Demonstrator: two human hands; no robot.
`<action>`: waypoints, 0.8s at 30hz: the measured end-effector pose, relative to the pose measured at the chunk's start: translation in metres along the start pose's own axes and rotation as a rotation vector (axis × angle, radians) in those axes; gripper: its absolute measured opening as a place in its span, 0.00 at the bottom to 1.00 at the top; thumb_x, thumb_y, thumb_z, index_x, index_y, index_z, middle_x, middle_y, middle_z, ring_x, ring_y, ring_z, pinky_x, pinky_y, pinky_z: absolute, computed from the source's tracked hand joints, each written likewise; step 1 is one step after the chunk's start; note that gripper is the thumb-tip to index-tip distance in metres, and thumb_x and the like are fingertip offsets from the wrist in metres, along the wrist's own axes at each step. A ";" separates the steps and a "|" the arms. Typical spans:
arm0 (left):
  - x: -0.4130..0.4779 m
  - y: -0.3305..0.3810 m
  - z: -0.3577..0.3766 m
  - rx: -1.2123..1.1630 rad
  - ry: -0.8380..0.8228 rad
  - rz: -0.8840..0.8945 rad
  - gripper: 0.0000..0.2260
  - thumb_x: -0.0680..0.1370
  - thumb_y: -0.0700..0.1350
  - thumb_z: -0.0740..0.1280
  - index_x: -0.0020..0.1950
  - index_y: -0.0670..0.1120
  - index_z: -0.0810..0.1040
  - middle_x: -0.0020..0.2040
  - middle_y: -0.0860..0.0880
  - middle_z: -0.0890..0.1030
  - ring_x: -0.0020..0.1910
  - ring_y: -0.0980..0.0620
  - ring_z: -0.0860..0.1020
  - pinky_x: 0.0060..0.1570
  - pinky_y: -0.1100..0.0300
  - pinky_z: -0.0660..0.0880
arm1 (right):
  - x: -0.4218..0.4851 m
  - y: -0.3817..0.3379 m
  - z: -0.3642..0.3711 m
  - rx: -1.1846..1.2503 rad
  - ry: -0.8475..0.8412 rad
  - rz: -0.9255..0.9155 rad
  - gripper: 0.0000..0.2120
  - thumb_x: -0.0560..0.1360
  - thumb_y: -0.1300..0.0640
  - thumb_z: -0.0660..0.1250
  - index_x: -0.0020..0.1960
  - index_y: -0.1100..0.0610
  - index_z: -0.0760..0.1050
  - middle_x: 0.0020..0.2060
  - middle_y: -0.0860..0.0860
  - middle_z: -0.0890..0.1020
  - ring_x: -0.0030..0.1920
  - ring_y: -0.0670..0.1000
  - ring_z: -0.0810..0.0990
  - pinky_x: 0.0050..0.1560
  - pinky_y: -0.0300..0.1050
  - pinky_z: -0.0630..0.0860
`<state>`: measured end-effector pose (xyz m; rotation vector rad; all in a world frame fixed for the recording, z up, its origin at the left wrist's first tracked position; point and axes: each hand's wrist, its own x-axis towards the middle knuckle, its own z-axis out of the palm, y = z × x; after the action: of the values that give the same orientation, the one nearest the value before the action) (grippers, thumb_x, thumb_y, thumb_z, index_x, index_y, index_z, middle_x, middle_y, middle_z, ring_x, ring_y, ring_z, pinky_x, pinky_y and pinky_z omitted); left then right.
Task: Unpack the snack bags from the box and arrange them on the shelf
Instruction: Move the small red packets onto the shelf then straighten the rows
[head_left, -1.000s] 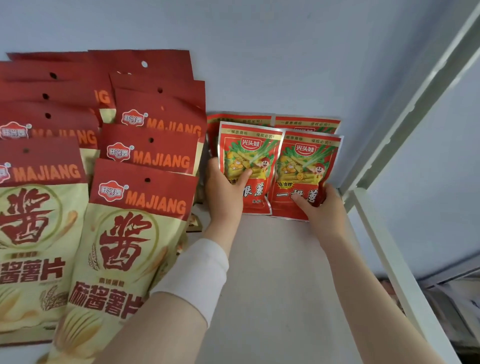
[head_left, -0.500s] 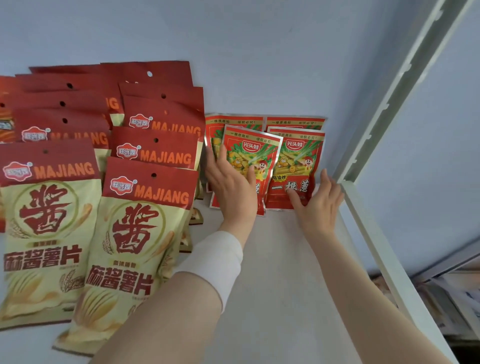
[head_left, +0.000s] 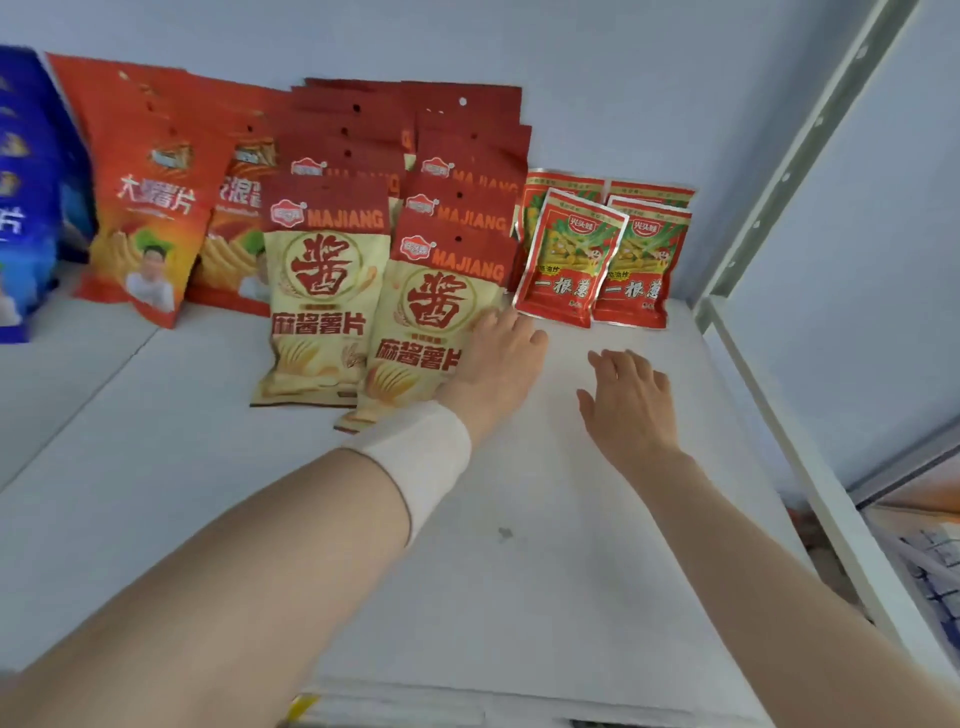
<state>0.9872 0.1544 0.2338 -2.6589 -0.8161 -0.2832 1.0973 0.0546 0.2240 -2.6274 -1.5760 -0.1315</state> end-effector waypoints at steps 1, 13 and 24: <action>-0.020 -0.005 -0.004 0.011 -0.018 -0.026 0.12 0.77 0.40 0.59 0.60 0.43 0.72 0.59 0.44 0.75 0.62 0.43 0.70 0.62 0.51 0.65 | -0.012 -0.012 -0.001 -0.003 -0.009 -0.036 0.24 0.80 0.50 0.54 0.74 0.55 0.56 0.73 0.53 0.62 0.74 0.55 0.57 0.72 0.51 0.56; -0.302 -0.078 -0.049 0.021 -0.298 -0.419 0.13 0.76 0.41 0.61 0.59 0.42 0.74 0.58 0.43 0.77 0.61 0.44 0.72 0.60 0.53 0.66 | -0.154 -0.201 0.009 0.051 -0.017 -0.517 0.24 0.80 0.51 0.55 0.74 0.58 0.59 0.70 0.56 0.67 0.70 0.59 0.63 0.67 0.52 0.60; -0.603 -0.202 -0.056 0.115 -0.543 -0.929 0.16 0.78 0.43 0.59 0.65 0.42 0.69 0.63 0.43 0.74 0.63 0.43 0.70 0.60 0.51 0.68 | -0.279 -0.494 0.037 0.107 -0.004 -1.060 0.18 0.66 0.60 0.74 0.54 0.65 0.78 0.51 0.62 0.81 0.53 0.65 0.79 0.49 0.59 0.76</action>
<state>0.3756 -0.0147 0.1666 -2.0702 -2.1258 0.2879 0.5317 0.0464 0.1656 -1.4480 -2.6661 -0.0847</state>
